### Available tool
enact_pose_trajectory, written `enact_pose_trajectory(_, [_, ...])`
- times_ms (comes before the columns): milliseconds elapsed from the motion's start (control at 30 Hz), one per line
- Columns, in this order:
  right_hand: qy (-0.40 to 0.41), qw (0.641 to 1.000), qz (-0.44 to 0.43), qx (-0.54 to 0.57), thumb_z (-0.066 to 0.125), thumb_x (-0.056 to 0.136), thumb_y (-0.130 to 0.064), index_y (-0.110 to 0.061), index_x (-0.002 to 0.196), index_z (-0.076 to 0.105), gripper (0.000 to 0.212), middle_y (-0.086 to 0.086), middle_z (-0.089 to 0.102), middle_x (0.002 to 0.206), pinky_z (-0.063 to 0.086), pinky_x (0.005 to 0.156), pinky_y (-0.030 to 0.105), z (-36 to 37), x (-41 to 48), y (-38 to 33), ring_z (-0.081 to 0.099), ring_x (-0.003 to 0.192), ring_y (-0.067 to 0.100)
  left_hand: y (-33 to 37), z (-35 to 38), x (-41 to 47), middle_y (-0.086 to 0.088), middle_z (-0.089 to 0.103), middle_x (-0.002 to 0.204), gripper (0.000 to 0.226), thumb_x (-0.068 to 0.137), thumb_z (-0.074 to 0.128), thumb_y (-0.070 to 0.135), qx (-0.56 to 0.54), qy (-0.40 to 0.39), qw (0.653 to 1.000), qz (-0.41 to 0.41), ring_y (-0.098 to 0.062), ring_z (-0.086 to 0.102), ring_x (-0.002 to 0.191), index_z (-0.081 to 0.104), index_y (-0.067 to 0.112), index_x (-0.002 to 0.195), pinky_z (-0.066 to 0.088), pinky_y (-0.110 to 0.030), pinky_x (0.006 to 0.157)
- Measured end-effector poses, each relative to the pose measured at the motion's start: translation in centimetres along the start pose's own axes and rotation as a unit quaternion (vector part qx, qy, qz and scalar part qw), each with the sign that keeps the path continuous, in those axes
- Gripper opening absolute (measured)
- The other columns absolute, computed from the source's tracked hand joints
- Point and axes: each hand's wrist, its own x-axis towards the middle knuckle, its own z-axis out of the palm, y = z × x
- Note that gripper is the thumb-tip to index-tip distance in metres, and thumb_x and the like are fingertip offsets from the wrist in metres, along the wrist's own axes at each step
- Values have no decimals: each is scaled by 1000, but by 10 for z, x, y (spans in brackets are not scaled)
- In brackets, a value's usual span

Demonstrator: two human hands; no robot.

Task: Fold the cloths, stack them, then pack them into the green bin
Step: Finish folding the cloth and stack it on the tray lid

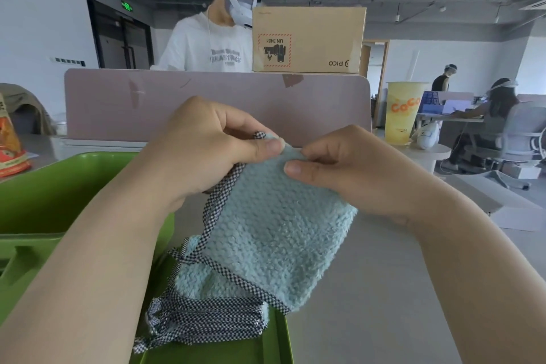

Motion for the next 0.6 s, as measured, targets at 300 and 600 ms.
enact_pose_trajectory(300, [44,979,59,189,68,82,-20,-6,95,73,20,9,76,98,59,83,33,-7,5,21,72,91,18,-11,-14,8,12,74,73,5,73,76,27,-41,133,990,-23,0,69,71,73,27,70,50,-24,76])
enact_pose_trajectory(600, [97,983,5,154,66,87,-19,-5,96,72,17,16,74,96,54,80,56,11,8,0,70,92,34,-7,-2,-1,12,73,89,28,84,55,53,152,-104,983,-3,-8,68,87,69,31,94,52,-45,86])
